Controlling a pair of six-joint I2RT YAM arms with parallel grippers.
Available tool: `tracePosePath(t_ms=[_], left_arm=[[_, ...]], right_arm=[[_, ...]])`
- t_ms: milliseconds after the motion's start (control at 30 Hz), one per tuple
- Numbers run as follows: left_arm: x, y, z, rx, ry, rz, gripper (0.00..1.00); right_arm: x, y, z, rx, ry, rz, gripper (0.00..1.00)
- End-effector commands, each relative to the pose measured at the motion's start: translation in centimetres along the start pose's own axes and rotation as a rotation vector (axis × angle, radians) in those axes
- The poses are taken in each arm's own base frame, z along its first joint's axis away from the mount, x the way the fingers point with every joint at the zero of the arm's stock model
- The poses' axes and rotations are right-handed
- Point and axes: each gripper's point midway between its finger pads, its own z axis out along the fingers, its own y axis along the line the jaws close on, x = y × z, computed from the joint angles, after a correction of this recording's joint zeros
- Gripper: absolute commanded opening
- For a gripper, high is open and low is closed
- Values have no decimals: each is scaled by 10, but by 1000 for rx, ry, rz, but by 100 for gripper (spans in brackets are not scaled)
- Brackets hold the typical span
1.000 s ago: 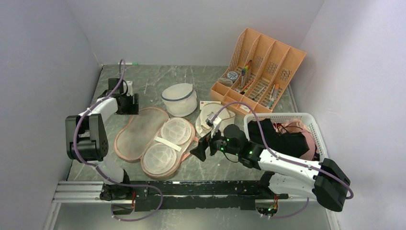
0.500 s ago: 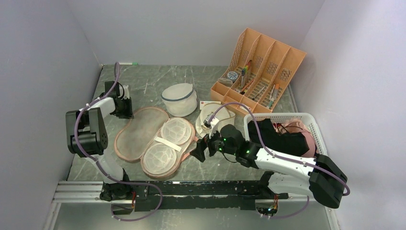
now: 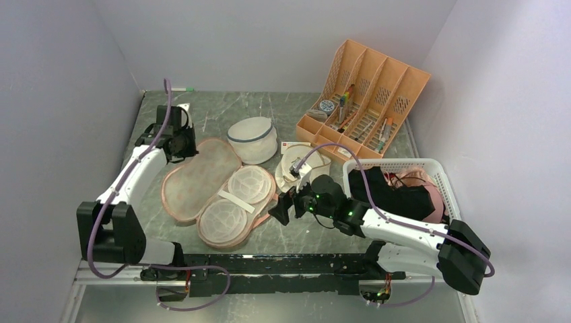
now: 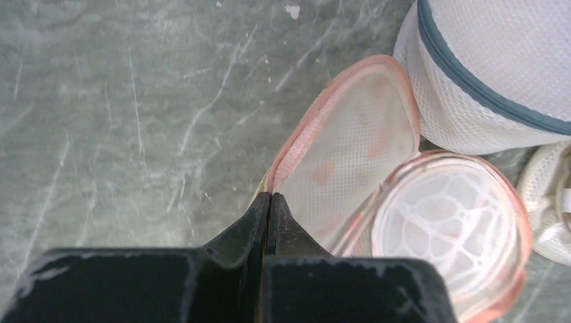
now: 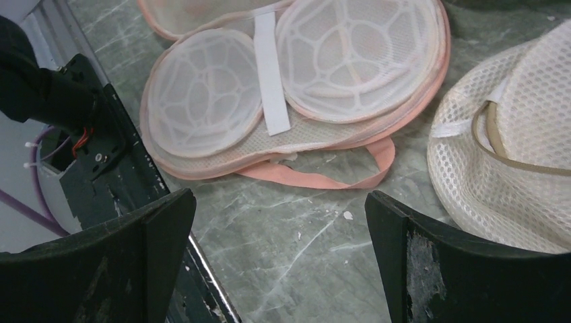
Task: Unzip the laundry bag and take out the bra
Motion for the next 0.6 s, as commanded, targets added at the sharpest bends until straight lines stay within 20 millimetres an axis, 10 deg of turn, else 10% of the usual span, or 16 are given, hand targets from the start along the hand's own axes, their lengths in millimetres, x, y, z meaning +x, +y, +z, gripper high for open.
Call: tracePosePath(t_ms=[0, 567], left_arm=[[26, -16, -24, 46, 104, -157, 7], [82, -175, -77, 632, 140, -350, 7]], right_arm=[[-11, -12, 0, 77, -37, 33, 100], [-36, -49, -22, 289, -162, 100, 100]])
